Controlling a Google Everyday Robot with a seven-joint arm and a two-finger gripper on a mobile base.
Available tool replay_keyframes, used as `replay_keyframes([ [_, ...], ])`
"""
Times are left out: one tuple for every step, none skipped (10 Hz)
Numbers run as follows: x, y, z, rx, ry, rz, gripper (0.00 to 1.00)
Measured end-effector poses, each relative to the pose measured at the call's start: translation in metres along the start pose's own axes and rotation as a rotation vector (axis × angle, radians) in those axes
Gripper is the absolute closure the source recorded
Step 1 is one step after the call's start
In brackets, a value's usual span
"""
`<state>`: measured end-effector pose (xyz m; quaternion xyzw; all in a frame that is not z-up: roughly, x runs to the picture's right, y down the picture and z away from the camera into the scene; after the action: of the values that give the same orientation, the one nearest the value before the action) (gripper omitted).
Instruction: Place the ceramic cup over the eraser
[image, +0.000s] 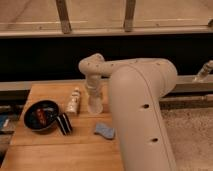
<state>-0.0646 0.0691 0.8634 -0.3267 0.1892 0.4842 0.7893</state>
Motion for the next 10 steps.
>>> replay_keyframes([
  [0.001, 0.001, 0.000, 0.003, 0.002, 0.000, 0.80],
  [0.002, 0.002, -0.001, 0.006, 0.002, 0.000, 0.88],
  [0.001, 0.003, -0.005, 0.015, -0.006, -0.001, 0.97],
  [0.000, 0.004, -0.016, 0.023, -0.021, -0.003, 1.00],
  [-0.001, 0.002, -0.028, 0.034, -0.036, -0.005, 1.00],
  [-0.002, 0.000, -0.039, 0.041, -0.048, -0.004, 1.00],
  [-0.004, -0.004, -0.062, 0.056, -0.067, -0.010, 1.00],
  [-0.005, -0.007, -0.082, 0.071, -0.084, -0.022, 1.00],
  [-0.006, -0.009, -0.098, 0.080, -0.100, -0.031, 1.00],
  [-0.005, -0.012, -0.118, 0.088, -0.122, -0.047, 1.00],
])
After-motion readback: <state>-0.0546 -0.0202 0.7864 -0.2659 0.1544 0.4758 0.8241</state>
